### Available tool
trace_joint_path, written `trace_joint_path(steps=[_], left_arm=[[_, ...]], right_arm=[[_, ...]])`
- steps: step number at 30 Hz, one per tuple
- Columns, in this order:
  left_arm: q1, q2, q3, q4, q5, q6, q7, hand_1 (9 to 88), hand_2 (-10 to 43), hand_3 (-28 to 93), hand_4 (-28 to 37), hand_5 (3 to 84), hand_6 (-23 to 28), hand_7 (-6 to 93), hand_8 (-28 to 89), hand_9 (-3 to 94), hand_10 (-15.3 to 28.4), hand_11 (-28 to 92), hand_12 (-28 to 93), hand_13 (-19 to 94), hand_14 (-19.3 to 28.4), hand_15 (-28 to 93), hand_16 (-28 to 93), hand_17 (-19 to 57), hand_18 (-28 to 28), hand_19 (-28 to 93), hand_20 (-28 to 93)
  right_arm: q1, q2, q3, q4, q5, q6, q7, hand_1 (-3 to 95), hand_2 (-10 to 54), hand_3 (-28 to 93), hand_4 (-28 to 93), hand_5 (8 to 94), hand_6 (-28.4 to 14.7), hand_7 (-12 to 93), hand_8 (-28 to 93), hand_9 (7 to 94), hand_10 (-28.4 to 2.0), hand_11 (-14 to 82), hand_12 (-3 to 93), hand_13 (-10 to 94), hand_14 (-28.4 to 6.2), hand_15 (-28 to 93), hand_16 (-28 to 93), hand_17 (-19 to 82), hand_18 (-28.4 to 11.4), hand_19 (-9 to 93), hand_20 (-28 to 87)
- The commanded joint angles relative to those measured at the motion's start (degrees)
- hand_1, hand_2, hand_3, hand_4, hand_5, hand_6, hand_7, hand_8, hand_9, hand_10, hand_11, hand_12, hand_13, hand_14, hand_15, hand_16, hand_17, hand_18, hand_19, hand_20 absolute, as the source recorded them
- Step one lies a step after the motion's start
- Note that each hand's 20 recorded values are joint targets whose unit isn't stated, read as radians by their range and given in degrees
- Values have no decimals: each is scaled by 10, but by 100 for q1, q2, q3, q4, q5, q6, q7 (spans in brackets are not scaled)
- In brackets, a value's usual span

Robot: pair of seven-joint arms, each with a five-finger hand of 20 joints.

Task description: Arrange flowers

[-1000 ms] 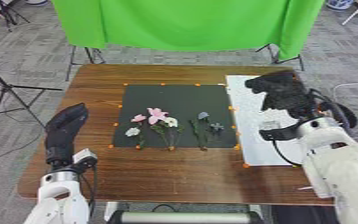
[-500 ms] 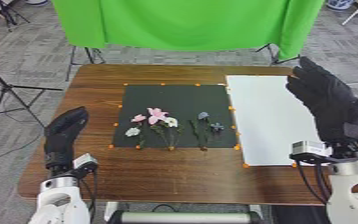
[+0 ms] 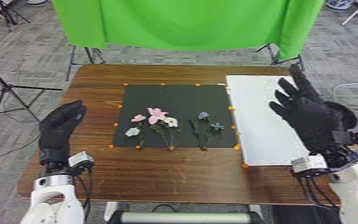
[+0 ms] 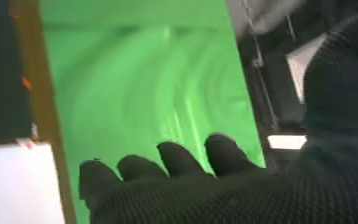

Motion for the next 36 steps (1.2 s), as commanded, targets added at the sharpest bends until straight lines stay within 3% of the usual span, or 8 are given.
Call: trace_joint_path(steps=[1,8,12,17,22,24,28,36], left_arm=[[-138,-39,120,113,174,-144,81,555,27,642,-117,522,7,255,20,493,112,270,109,426,115,208,-30,241,100,53,337],[-295,-207,272,222,-264,-182,585,395,-92,675,-163,496,4,215,-97,509,115,258,106,440,128,219,-33,241,112,86,344],[-299,-323,170,251,-170,-412,623,337,-95,669,-229,440,-3,170,-94,468,112,199,92,421,140,182,-29,231,134,99,341],[-458,-574,264,265,-23,-561,700,299,-95,650,-282,399,-11,135,-82,448,110,166,95,485,183,220,-26,283,208,327,337],[-476,-752,227,196,101,-672,715,291,-95,658,-283,432,0,147,-83,474,119,185,102,463,178,226,-22,212,175,228,300],[-448,-870,191,164,51,-644,731,291,-95,660,-283,451,3,155,-83,480,121,190,104,460,175,226,-19,207,166,216,299],[-398,-994,165,117,9,-655,715,295,-95,672,-282,479,6,173,-84,494,125,203,110,464,169,232,-14,209,158,205,306],[-491,-1109,158,83,-12,-601,722,312,-95,683,-253,493,8,181,-87,501,125,214,113,464,168,238,-16,213,154,196,324]], right_arm=[[181,328,-135,-49,-347,-69,-324,206,-94,20,-90,79,-38,-118,17,74,-128,-141,154,-1,-181,-249,270,-158,-185,30,46],[144,441,-1139,63,478,1874,-2110,22,-95,595,-282,308,-19,13,-50,292,-136,8,89,172,-138,-50,160,55,-154,16,138],[-16,391,-1346,-88,150,2802,-2408,-1,-95,663,-283,280,-10,29,-55,278,-135,5,85,162,-121,-35,131,64,-129,-4,164],[-111,596,-1232,-100,19,2744,-2350,-25,-95,706,-283,257,-3,45,-62,287,-133,8,89,156,-132,-35,136,62,-126,-5,173],[-278,416,-1180,-254,-99,2625,-2043,-19,-95,747,-281,277,-5,49,-65,304,-137,13,90,167,-134,-31,136,71,-114,-4,175],[-261,459,-1327,-501,-280,3498,-1393,72,-84,760,-251,271,-11,57,-64,347,-136,26,93,209,-132,-7,130,108,-81,-3,171],[-164,395,-1241,-260,-55,2598,-1528,360,86,873,-136,206,-19,144,-102,420,-125,50,101,305,-96,75,60,198,-43,-3,145],[-130,348,-1158,-443,-699,2953,-996,539,202,909,79,274,25,253,-167,500,-103,81,95,390,-56,102,15,270,-17,-34,109]])
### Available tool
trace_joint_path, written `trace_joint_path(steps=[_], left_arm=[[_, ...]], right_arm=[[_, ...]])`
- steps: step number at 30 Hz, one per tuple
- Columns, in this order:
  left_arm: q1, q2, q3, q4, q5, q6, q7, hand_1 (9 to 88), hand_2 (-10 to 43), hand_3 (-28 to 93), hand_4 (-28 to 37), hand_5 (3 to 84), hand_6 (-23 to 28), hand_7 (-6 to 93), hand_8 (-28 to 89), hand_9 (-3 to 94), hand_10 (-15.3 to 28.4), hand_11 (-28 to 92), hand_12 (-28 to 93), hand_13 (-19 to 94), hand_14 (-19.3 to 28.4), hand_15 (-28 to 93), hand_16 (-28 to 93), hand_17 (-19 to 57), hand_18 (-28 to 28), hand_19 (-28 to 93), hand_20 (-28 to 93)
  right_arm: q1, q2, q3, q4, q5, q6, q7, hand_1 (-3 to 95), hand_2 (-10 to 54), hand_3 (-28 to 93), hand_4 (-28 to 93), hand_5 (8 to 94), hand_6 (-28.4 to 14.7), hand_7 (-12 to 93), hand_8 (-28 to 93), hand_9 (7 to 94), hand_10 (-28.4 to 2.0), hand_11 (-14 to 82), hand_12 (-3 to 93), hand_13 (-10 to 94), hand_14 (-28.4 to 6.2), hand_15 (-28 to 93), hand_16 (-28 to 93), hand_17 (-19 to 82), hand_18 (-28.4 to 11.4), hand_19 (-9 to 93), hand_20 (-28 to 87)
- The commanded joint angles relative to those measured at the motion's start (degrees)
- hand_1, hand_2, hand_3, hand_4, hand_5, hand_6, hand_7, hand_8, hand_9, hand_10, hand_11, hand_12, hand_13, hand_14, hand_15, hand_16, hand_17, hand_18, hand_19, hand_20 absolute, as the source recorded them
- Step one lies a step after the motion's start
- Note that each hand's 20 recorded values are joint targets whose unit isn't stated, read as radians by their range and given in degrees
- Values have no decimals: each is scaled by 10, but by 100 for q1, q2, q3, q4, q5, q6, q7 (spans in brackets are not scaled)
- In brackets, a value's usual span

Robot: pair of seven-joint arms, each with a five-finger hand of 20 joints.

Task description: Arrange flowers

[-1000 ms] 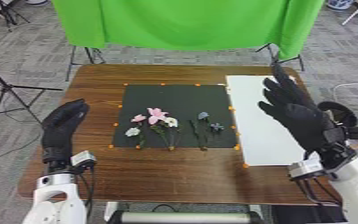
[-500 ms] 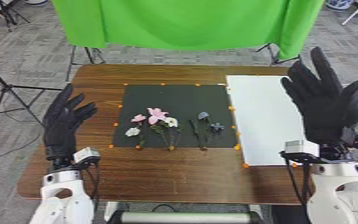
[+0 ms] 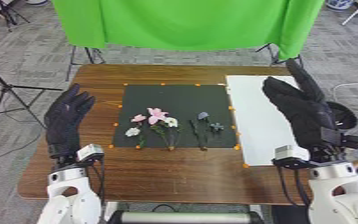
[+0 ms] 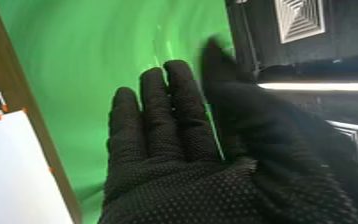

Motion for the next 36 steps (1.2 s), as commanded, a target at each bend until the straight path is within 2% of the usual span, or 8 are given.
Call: trace_joint_path(steps=[1,8,17,20,25,29,33,36], left_arm=[[-94,-184,50,-21,-45,-23,61,312,-95,684,-250,493,8,182,-87,502,125,214,114,464,168,238,-16,213,154,196,325],[-179,-326,112,17,-32,-58,89,310,-95,699,-230,497,6,188,-88,505,123,220,117,457,169,245,-10,198,149,189,324],[-215,-374,130,0,-172,-91,87,308,-95,700,-221,499,5,193,-90,507,125,222,119,455,169,248,-8,192,148,189,318],[-211,-354,133,22,-41,-72,76,307,-95,702,-219,500,5,193,-90,509,126,223,120,455,169,249,-8,191,148,189,316],[-187,-334,51,-36,-204,-18,38,323,-95,716,-199,503,5,193,-90,510,125,224,120,456,169,248,-9,193,147,184,310],[-227,-309,5,-102,-94,187,-70,474,-55,732,58,489,-6,212,-98,513,114,231,117,470,154,253,-20,214,138,170,302],[-273,-280,39,-122,-93,316,-138,585,-6,761,258,465,-21,252,-110,496,95,237,110,475,133,262,-28,232,122,168,264],[-275,-274,19,-94,-106,148,-129,629,17,760,344,463,-19,265,-113,491,91,233,109,472,125,253,-26,244,114,145,229]], right_arm=[[-13,-87,159,-111,-514,102,352,547,210,908,116,291,28,257,-162,504,-102,82,100,395,-54,98,21,275,-16,-40,107],[26,-18,200,-116,-662,-183,438,565,215,883,191,405,52,297,-167,520,-100,84,103,399,-55,89,37,275,-16,-44,116],[185,66,-15,-72,-658,-196,508,567,204,881,205,400,45,299,-160,523,-100,85,107,399,-53,89,42,276,-13,-49,111],[191,-2,-23,-92,-640,-172,487,569,204,880,208,400,44,299,-160,523,-100,85,107,399,-53,89,43,275,-13,-49,110],[136,-52,-25,-94,-624,-300,568,569,205,880,211,403,42,302,-159,524,-100,87,107,399,-53,88,44,275,-12,-48,109],[136,-15,-114,1,-358,-376,278,542,161,841,142,413,38,319,-167,524,-105,94,106,393,-60,104,45,259,-19,-28,121],[206,0,-117,72,-640,-299,-7,350,-81,761,-249,370,5,223,-124,442,-126,60,116,332,-101,111,43,203,-46,2,118],[149,7,-50,57,-745,-377,-104,494,-95,206,-236,358,-9,173,-104,395,-124,41,124,313,-116,103,65,175,-61,4,119]])
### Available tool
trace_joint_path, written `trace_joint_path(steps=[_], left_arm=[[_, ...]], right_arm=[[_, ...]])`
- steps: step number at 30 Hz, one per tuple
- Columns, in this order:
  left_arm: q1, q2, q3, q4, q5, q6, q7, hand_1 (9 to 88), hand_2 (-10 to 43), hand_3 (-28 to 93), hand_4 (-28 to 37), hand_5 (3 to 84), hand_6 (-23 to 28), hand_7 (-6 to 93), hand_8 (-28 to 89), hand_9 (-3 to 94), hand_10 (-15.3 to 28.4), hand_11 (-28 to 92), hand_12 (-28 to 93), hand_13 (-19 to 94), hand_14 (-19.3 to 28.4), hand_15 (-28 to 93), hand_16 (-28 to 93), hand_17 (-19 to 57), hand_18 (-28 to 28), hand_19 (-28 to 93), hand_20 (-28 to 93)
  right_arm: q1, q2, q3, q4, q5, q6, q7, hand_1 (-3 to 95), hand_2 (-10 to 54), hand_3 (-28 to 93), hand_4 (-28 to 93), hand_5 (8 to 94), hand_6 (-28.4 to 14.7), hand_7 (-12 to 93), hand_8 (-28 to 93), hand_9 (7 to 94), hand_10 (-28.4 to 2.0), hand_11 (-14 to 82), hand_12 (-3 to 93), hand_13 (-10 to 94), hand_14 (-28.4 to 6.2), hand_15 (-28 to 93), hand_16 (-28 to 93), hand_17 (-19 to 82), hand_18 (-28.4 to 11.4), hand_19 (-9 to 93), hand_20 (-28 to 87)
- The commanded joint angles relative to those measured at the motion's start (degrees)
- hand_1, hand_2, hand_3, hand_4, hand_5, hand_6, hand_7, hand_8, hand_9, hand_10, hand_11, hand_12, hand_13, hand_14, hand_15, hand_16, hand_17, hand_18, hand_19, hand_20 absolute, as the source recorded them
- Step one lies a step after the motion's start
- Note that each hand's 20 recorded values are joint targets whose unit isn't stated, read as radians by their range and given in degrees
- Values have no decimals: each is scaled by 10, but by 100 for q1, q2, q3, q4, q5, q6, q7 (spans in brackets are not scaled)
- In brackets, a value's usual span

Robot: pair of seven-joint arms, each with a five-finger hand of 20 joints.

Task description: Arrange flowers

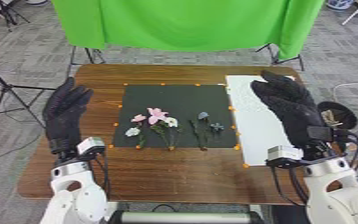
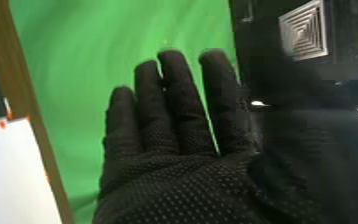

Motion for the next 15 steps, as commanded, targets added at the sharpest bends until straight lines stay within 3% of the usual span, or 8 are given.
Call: trace_joint_path(steps=[1,3,5,9,15], left_arm=[[-31,3,-41,-47,8,-24,-90,633,20,760,359,461,-18,266,-112,490,91,232,110,471,123,247,-25,248,111,132,224],[-32,-13,-55,-35,-5,-57,-59,636,20,757,371,457,-18,268,-111,489,94,233,110,470,119,236,-26,251,109,117,221],[-28,-16,-65,-44,4,-64,-64,636,18,752,373,455,-18,267,-111,488,94,234,111,470,118,228,-25,255,106,104,220],[-19,-20,-80,-37,-1,-80,-44,632,13,746,372,455,-18,268,-112,493,98,240,111,467,118,221,-22,257,104,90,226],[20,-32,-82,-44,-14,-68,-48,625,9,738,355,460,-18,269,-114,495,98,243,108,466,118,218,-19,259,103,83,238]], right_arm=[[-57,23,54,69,-321,-98,-474,500,-95,82,-170,358,-11,162,-100,387,-125,39,126,297,-121,95,71,164,-65,3,121],[-46,47,43,97,-313,-88,-512,461,-95,131,-207,361,-14,138,-88,374,-128,35,126,275,-127,80,79,152,-69,2,124],[-25,61,18,98,-301,-4,-501,400,-95,270,-275,359,-14,126,-82,368,-131,34,126,264,-128,70,86,148,-70,2,124],[-8,73,-32,86,-297,127,-522,266,-95,533,-283,359,-15,122,-81,367,-132,33,125,262,-128,66,89,147,-70,2,126],[-15,67,-28,86,-262,107,-494,238,-95,589,-283,359,-14,125,-81,371,-131,34,124,264,-129,67,89,148,-70,2,128]])
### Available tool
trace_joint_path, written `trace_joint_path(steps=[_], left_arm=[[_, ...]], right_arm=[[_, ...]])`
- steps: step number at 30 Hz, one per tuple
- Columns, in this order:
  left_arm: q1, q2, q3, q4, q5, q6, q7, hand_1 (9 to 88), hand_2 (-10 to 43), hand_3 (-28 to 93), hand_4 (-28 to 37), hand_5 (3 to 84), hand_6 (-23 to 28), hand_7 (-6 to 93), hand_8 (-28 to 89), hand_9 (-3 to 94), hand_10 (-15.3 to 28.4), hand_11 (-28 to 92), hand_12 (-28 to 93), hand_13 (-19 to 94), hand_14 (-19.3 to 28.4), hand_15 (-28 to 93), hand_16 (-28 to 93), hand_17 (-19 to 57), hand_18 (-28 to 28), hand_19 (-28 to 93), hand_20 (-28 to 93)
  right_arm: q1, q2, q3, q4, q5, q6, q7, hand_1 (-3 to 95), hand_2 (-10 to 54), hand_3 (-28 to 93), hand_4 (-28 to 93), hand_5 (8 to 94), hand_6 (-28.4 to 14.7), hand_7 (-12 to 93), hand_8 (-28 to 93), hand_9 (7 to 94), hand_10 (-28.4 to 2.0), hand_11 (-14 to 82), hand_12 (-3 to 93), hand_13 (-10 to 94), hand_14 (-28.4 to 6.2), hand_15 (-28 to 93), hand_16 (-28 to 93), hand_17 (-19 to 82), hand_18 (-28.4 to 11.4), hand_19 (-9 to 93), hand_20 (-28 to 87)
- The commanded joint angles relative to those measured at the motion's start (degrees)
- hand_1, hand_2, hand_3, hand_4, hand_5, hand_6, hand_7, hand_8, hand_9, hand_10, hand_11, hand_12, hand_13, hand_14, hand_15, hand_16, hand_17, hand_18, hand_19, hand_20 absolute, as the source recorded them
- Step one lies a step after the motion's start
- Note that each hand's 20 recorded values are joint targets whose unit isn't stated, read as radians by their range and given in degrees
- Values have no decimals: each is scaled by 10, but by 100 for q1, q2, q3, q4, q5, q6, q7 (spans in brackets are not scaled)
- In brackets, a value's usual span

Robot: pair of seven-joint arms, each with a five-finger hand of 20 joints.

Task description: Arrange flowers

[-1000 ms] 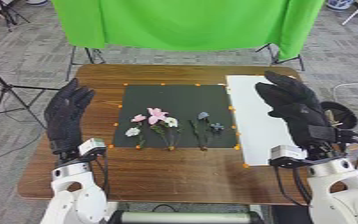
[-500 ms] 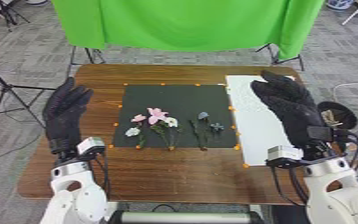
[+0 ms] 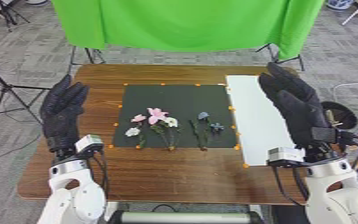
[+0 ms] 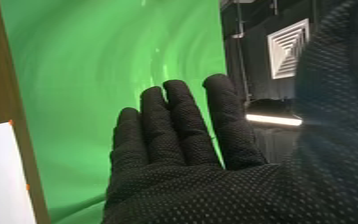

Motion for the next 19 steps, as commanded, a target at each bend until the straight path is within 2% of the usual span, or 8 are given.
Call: trace_joint_path(steps=[1,4,5,7,8,10,11,19], left_arm=[[47,-31,-18,-25,-20,-55,5,625,9,737,353,461,-18,269,-114,495,98,244,107,466,119,218,-19,259,103,82,240],[59,-11,20,-17,-31,-2,65,616,1,735,348,464,-18,269,-115,497,98,245,107,467,119,218,-19,258,103,82,244],[58,-19,11,-7,-69,-73,78,604,-4,730,324,465,-19,271,-116,498,98,247,105,468,119,219,-20,258,102,81,253],[86,-2,34,-3,-113,-81,108,586,-15,718,278,468,-19,272,-119,499,99,249,102,467,120,220,-23,257,103,76,269],[111,-2,32,-1,-127,-96,134,568,-25,703,234,470,-17,266,-117,499,102,247,101,465,124,219,-24,252,105,72,289],[149,-9,31,2,-142,-153,154,474,-81,703,40,468,-9,229,-106,497,111,235,99,456,132,206,-23,236,109,61,304],[157,-7,22,12,-129,-194,153,442,-91,685,-17,465,-6,217,-104,495,114,230,99,451,133,200,-24,229,109,57,303],[201,5,36,20,-198,-324,187,355,-95,637,-198,469,9,175,-90,491,120,212,103,443,137,182,-19,216,110,55,282]], right_arm=[[-34,8,-5,-14,36,55,-77,235,-95,594,-283,360,-14,126,-82,372,-131,34,124,264,-129,67,89,148,-70,2,128],[-18,30,-30,-13,42,127,-70,209,-95,619,-283,360,-15,124,-83,372,-131,34,124,263,-130,67,90,147,-73,2,130],[-28,33,-29,-29,75,153,-71,195,-95,635,-283,360,-15,123,-82,371,-131,34,124,263,-130,67,90,146,-74,2,131],[-33,59,-97,-54,121,345,-96,161,-95,658,-283,355,-16,116,-81,361,-131,31,122,250,-127,61,89,141,-78,2,133],[-31,59,-116,-55,200,387,-102,138,-95,671,-283,343,-17,106,-79,345,-132,25,119,237,-125,53,86,135,-81,1,133],[-42,61,-118,-66,272,440,-107,103,-95,684,-283,322,-20,89,-76,326,-134,18,113,215,-121,40,82,125,-82,-1,132],[-38,62,-128,-70,252,499,-93,94,-95,688,-283,313,-24,79,-75,318,-136,15,110,209,-118,35,80,122,-82,-1,132],[1,86,-82,-42,105,455,-115,64,-95,707,-282,304,-29,60,-66,305,-138,13,103,198,-113,25,76,112,-82,-3,129]])
